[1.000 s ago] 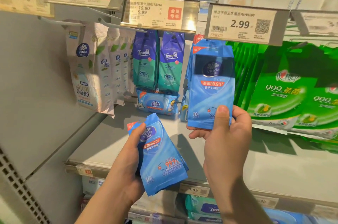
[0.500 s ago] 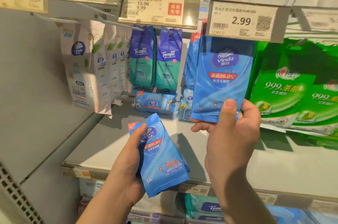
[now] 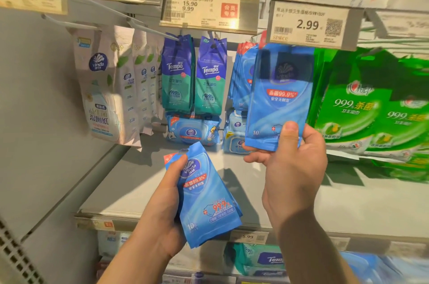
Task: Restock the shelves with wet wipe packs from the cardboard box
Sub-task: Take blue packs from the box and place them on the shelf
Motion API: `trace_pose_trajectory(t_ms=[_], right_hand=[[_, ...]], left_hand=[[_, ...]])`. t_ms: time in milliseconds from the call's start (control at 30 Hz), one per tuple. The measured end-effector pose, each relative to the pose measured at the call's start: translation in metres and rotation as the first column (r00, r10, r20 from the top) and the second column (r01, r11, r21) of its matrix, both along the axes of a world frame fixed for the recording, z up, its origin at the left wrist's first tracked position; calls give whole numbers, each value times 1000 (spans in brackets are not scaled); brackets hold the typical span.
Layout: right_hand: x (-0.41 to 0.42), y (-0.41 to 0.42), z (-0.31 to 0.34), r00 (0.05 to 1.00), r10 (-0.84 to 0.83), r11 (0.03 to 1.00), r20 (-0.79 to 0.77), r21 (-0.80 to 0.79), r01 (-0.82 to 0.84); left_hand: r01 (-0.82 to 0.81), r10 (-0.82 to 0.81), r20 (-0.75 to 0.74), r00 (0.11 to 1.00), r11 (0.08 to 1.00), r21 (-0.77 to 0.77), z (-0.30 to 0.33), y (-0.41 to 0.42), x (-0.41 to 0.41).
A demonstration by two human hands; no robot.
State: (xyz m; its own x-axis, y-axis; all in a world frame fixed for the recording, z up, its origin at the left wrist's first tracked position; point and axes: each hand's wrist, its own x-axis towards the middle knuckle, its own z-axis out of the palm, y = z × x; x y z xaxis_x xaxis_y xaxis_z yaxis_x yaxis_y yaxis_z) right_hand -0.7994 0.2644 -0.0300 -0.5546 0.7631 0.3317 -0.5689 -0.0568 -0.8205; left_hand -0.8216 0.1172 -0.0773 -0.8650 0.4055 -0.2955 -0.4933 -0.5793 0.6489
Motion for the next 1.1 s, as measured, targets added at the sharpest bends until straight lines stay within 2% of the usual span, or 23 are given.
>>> trace_pose_trajectory(t_ms=[233, 500, 1100], right_hand=[[-14, 0, 3, 999, -9, 1000, 51, -25, 10], [-24, -1, -14, 987, 160, 984, 22, -83, -158], [-96, 39, -10, 982, 92, 994, 162, -67, -82]], left_hand=[[44, -44, -26, 999, 999, 6, -1, -2, -2], [48, -50, -38, 998, 997, -57, 1, -6, -7], [-4, 5, 10, 1000, 995, -101, 15, 0, -13]])
